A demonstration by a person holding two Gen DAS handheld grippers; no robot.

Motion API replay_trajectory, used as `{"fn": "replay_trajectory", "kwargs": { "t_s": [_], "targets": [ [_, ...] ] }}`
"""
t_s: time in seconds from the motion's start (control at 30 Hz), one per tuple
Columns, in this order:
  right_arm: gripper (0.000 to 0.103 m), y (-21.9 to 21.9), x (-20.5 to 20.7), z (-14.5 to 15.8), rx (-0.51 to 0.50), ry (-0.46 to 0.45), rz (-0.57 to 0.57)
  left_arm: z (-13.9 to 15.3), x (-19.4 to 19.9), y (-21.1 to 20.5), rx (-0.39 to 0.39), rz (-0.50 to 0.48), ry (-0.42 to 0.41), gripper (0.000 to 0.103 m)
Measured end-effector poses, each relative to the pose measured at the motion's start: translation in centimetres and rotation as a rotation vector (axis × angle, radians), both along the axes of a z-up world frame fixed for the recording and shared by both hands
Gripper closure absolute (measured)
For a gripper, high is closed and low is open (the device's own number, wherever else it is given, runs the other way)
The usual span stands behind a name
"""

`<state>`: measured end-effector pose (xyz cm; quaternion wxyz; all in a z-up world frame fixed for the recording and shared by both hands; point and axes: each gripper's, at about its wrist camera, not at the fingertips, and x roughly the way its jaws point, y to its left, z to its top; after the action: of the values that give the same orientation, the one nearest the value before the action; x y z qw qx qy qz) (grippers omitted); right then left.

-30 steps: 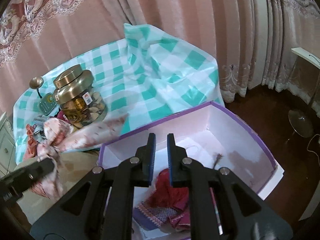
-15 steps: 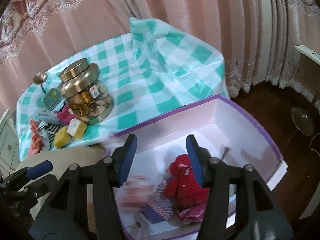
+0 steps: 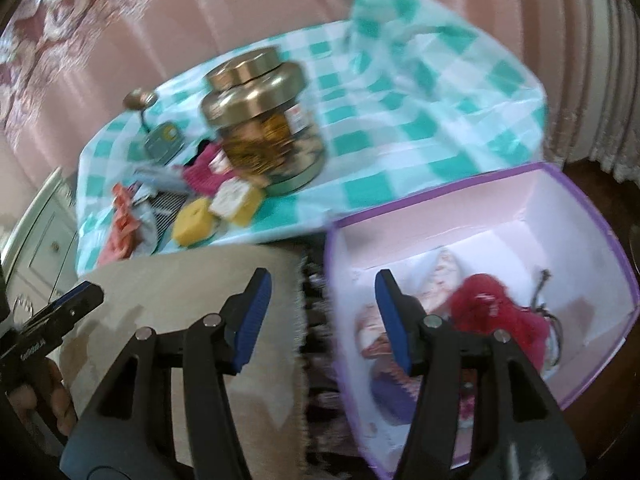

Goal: Organize soft objects
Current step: 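Move both open tools back toward the sponges on the table, then grasp the yellow sponge with the left tool while the right tool grasps the white sponge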

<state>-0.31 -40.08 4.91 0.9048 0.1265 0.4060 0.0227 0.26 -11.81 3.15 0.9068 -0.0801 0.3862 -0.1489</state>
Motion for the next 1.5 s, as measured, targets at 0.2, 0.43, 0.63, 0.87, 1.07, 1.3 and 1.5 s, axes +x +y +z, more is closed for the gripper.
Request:
{"fn": "replay_trajectory", "kwargs": {
  "t_s": [0.2,0.43,0.63,0.87,1.07,1.3,1.5],
  "targets": [
    [0.044,3.0,1.6,-0.9,0.005,0.020,0.062,-0.2,0.4,0.1,-0.008,-0.013,0.014,0.041],
    [0.038,4.8,3.7,-1.5,0.026,0.035,0.100,-0.5,2.5,-0.2,-0.037,-0.032,0.070,0.041],
    [0.036,6.0,5.1,-1.6,0.017,0.040,0.105,-1.3,6.8,-1.5,-0.041,-0.050,0.150,0.041],
    [0.032,6.0,6.5,-2.2,0.036,0.065,0.084,-3.4,12.2,-3.3,-0.047,-0.032,0.284,0.037],
    [0.031,5.6,7.5,-3.0,0.047,0.102,0.050,-4.7,15.1,-4.3,-0.050,-0.003,0.361,0.035],
    [0.028,6.0,8.5,-2.7,0.017,0.099,0.021,-6.0,16.6,-5.0,-0.007,0.038,0.416,0.045],
    [0.026,7.0,10.1,-2.5,0.019,0.108,-0.001,-5.9,16.7,-4.8,-0.013,0.041,0.400,0.055]
  ]
}}
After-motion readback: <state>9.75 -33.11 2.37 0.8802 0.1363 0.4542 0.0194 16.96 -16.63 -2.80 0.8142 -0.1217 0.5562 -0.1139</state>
